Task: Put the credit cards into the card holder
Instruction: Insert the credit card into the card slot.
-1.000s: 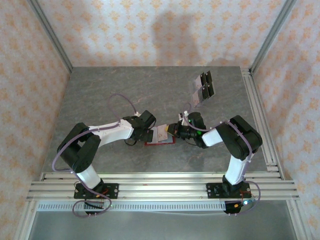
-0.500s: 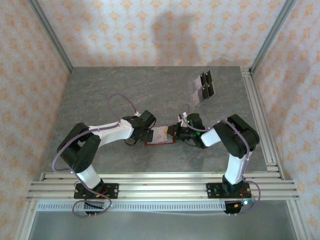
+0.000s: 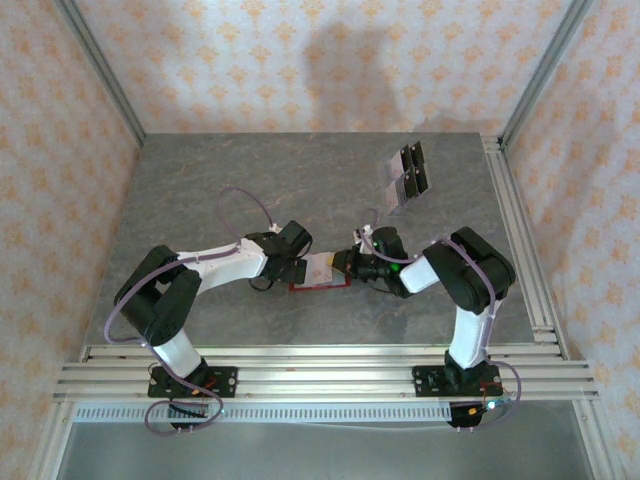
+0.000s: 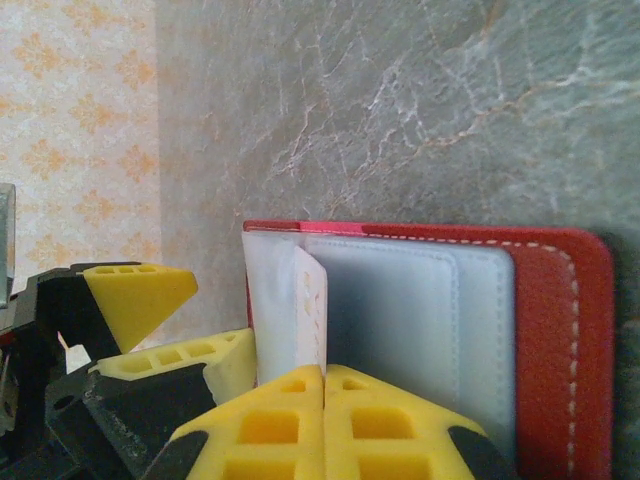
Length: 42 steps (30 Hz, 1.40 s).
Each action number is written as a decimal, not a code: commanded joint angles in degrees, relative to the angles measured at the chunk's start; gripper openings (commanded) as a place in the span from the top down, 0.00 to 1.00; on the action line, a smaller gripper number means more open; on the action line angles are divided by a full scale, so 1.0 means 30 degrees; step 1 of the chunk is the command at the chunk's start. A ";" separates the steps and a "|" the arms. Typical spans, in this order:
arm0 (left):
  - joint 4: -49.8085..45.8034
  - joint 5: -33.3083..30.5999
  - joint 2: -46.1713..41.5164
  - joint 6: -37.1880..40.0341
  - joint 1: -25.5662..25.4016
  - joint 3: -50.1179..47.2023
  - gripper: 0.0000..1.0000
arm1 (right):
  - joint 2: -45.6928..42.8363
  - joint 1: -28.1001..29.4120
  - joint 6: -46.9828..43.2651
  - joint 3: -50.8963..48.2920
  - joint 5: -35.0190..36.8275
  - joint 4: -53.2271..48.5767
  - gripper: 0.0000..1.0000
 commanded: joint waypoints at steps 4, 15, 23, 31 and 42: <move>-0.0912 -0.0523 0.0456 0.0038 -0.0054 0.0085 0.00 | 0.0521 0.0322 -0.0283 0.0348 0.0072 0.0191 1.00; -0.0974 -0.0538 0.0398 0.0041 -0.0054 0.0085 0.00 | -0.0494 0.0092 -0.1851 0.0083 0.0613 -0.1845 1.00; -0.0908 -0.0535 0.0325 0.0043 -0.0054 -0.0003 0.00 | -0.0885 -0.0804 -0.2435 0.0376 0.0341 -0.2915 1.00; -0.0854 -0.0462 0.0399 0.0041 -0.0069 0.0072 0.00 | -0.0672 -0.0758 -0.2799 0.0905 -0.0331 -0.3523 1.00; -0.0890 -0.0479 0.0415 0.0071 -0.0054 0.0085 0.00 | -0.0428 -0.0458 -0.2841 0.1138 -0.1155 -0.3479 1.00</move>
